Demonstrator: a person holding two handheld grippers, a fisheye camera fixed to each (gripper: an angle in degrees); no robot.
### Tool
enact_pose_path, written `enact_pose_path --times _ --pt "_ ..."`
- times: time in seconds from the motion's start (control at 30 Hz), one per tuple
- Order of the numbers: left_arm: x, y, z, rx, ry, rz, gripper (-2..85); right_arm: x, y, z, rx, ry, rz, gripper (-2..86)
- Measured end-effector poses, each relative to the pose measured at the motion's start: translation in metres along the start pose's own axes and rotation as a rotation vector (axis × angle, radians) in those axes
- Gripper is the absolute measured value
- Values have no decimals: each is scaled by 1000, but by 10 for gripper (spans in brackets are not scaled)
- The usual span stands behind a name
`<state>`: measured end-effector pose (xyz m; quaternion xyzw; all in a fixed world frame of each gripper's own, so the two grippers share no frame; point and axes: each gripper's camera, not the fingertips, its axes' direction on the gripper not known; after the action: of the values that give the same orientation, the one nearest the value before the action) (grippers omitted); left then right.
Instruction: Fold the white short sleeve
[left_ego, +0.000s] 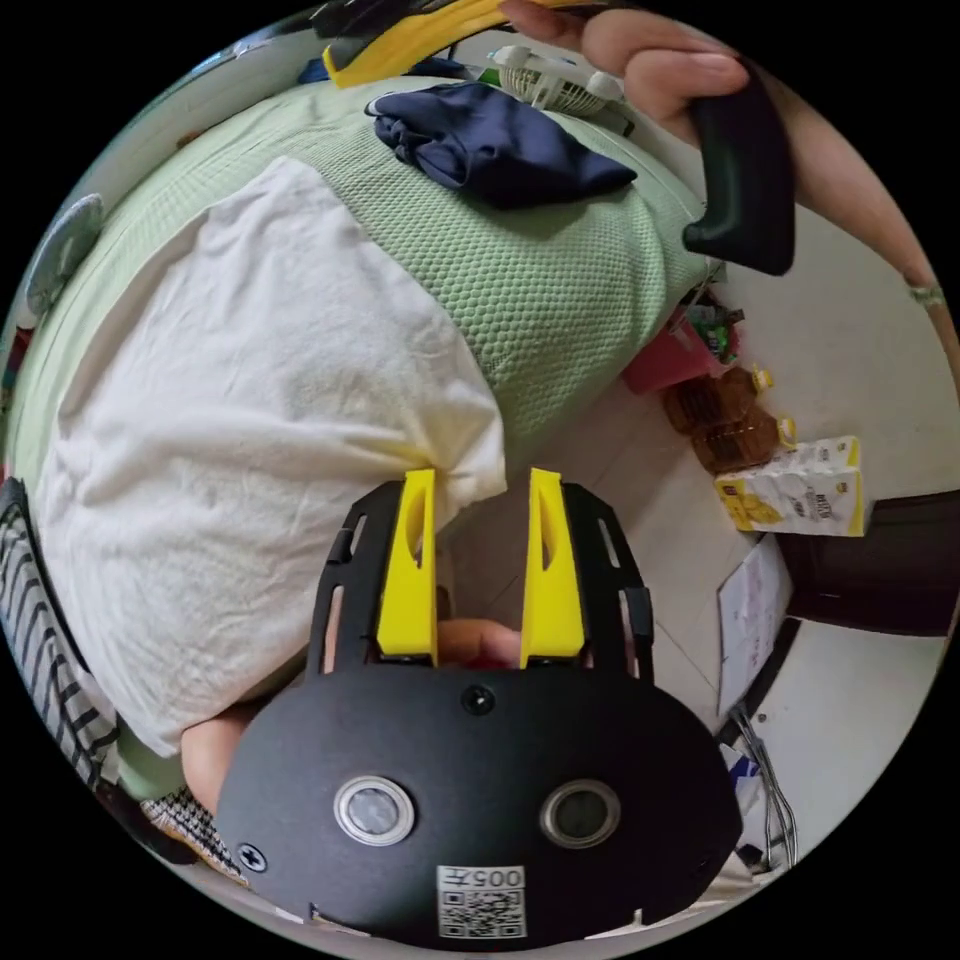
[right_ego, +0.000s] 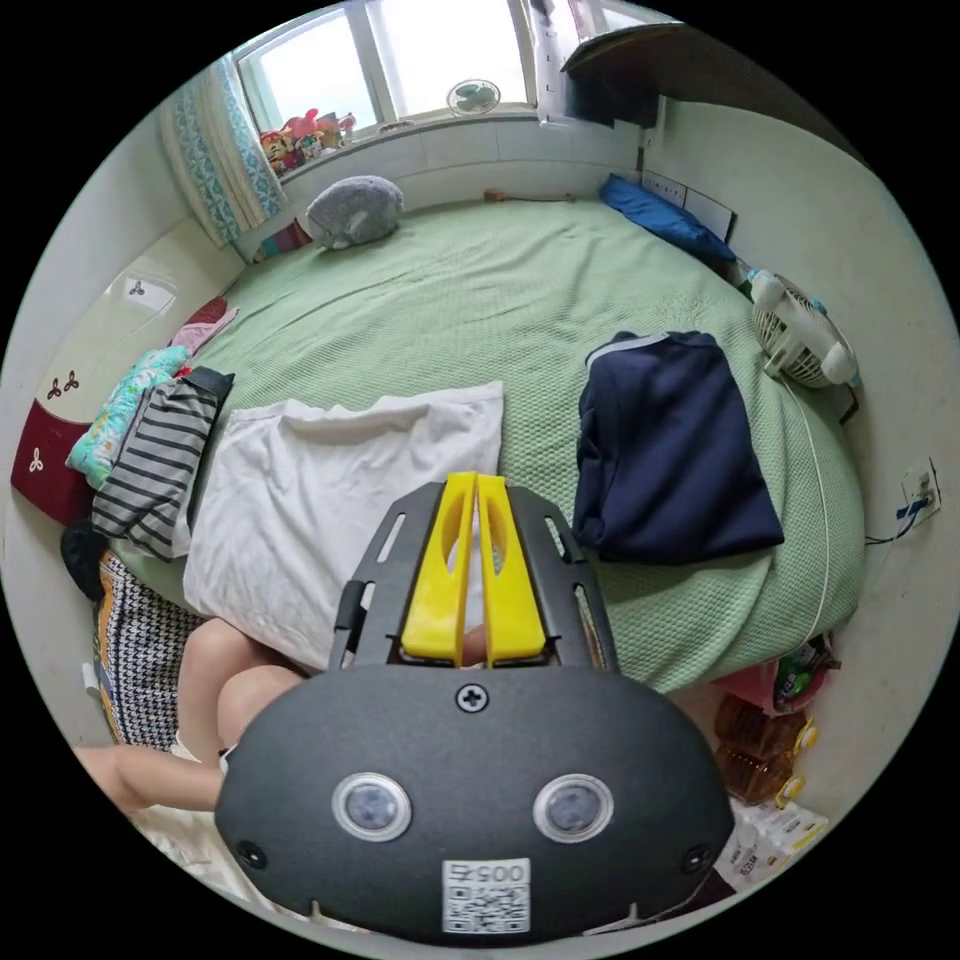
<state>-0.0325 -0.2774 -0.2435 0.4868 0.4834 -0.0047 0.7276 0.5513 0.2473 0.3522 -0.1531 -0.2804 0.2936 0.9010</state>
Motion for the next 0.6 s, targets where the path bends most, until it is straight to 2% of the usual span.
enact_pose_path --times 0.07,0.1,0.3,0.47,0.6 --pt "5 -1 2 -14 -119 8 77 9 2 14 -24 29 -1 -10" --pt "4 -1 1 -11 -113 12 74 12 2 17 -30 32 1 -10" --pt "-40 17 -26 9 130 9 46 39 -3 32 -64 -33 41 -5" --pt "-100 50 -93 168 90 -14 44 45 -26 56 -130 -94 7 31" --pt "-125 66 -104 160 154 -18 44 51 -49 89 -197 -161 23 48"
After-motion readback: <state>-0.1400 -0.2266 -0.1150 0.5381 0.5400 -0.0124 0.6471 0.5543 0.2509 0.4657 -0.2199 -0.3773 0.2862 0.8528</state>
